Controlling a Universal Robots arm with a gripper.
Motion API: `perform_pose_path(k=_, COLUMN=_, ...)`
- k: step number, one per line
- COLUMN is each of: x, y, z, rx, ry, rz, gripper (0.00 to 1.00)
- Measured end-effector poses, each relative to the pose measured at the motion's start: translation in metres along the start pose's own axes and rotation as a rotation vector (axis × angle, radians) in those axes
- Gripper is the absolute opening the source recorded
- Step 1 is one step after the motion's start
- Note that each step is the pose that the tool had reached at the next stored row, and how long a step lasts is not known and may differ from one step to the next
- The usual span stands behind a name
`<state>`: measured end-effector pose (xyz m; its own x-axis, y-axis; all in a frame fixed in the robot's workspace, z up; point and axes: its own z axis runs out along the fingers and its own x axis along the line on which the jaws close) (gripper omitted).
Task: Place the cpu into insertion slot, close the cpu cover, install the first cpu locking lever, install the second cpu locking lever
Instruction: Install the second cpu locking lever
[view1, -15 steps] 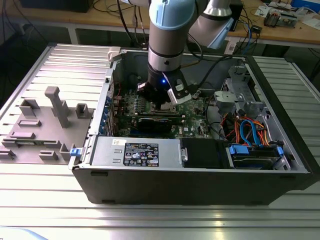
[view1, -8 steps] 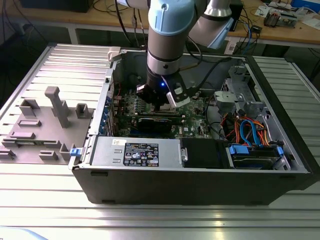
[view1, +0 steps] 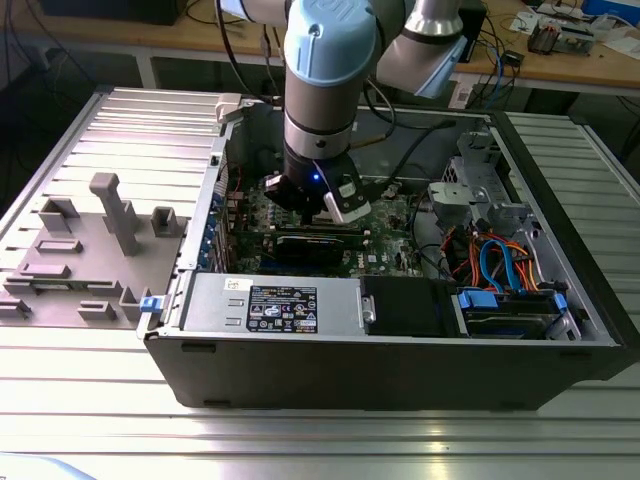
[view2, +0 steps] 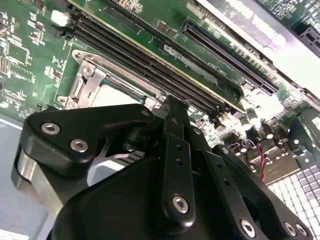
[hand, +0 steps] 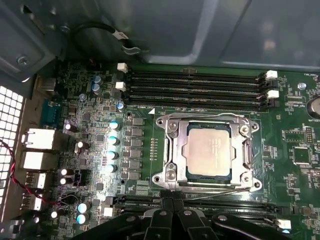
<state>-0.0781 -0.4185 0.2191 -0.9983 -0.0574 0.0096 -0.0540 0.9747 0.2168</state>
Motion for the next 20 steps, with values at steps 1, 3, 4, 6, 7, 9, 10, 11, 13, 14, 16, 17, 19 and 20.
perform_pose_path(k=1, x=0.0001, y=-0.0006, z=0.0007, rx=-0.0073, ry=0.0001, rz=-0.003, gripper=0.11)
perform_pose_path(k=3, x=0.0002, y=-0.0033, z=0.0011, rx=-0.0321, ry=-0.0004, rz=-0.007, gripper=0.11)
perform_pose_path(k=4, x=0.0003, y=-0.0051, z=0.0008, rx=-0.0418, ry=-0.0010, rz=-0.008, gripper=0.11)
perform_pose_path(k=6, x=0.0005, y=-0.0087, z=0.0002, rx=-0.0510, ry=-0.0016, rz=-0.008, gripper=0.11)
perform_pose_path(k=7, x=0.0006, y=-0.0103, z=-0.0001, rx=-0.0519, ry=-0.0015, rz=-0.008, gripper=0.11)
perform_pose_path(k=9, x=0.0008, y=-0.0131, z=-0.0006, rx=-0.0522, ry=-0.0015, rz=-0.008, gripper=0.11)
perform_pose_path(k=10, x=0.0010, y=-0.0136, z=-0.0007, rx=-0.0522, ry=-0.0016, rz=-0.008, gripper=0.11)
perform_pose_path(k=11, x=0.0010, y=-0.0139, z=-0.0008, rx=-0.0522, ry=-0.0016, rz=-0.008, gripper=0.11)
perform_pose_path(k=13, x=0.0015, y=-0.0143, z=0.0004, rx=-0.0541, ry=-0.0017, rz=-0.008, gripper=0.11)
perform_pose_path(k=14, x=0.0018, y=-0.0145, z=0.0016, rx=-0.0555, ry=-0.0017, rz=-0.008, gripper=0.11)
perform_pose_path(k=16, x=0.0026, y=-0.0151, z=0.0042, rx=-0.0595, ry=-0.0019, rz=-0.008, gripper=0.11)
perform_pose_path(k=17, x=0.0030, y=-0.0153, z=0.0052, rx=-0.0621, ry=-0.0021, rz=-0.008, gripper=0.11)
perform_pose_path(k=19, x=0.0044, y=-0.0155, z=0.0066, rx=-0.0718, ry=-0.0027, rz=-0.008, gripper=0.11)
perform_pose_path(k=20, x=0.0051, y=-0.0156, z=0.0075, rx=-0.0791, ry=-0.0031, rz=-0.008, gripper=0.11)
